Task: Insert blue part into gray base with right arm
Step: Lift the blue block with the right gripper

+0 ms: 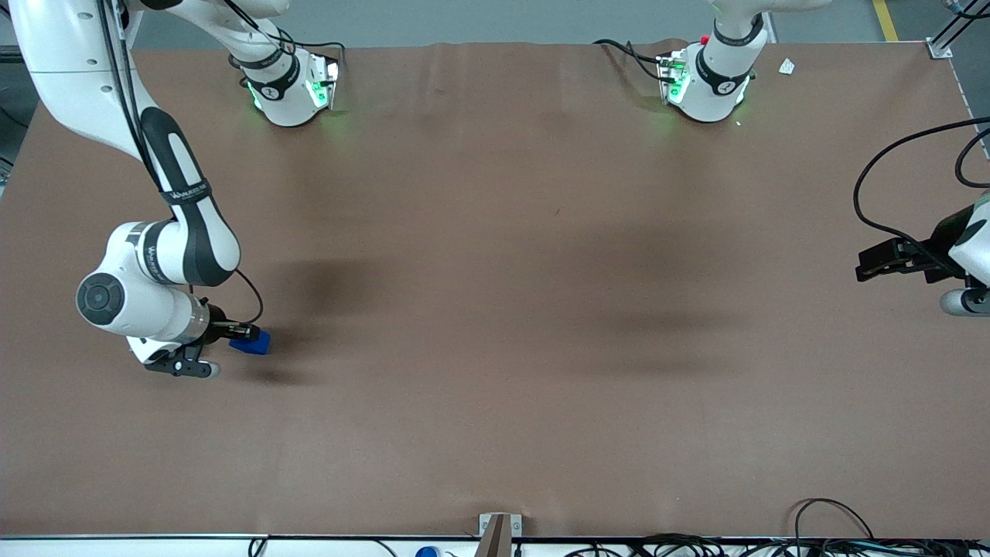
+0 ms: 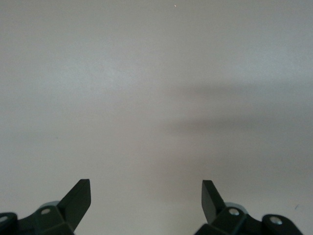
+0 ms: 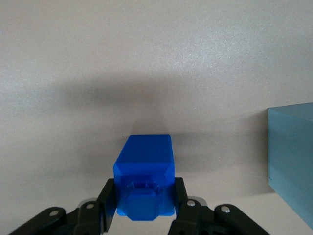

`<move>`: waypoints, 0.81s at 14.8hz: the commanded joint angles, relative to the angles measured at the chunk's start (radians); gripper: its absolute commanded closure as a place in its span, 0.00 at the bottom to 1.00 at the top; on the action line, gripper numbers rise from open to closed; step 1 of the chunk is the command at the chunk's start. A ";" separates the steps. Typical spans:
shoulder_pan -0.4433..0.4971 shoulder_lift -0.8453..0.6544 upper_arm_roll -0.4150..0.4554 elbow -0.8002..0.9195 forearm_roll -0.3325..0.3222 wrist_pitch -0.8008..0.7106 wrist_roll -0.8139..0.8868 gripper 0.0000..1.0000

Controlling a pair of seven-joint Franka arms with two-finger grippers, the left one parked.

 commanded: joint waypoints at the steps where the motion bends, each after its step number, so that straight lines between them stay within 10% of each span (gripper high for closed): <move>1: 0.007 -0.006 0.001 -0.002 0.013 -0.005 0.017 0.81; 12: 0.007 -0.013 0.001 0.011 0.012 -0.013 0.014 0.89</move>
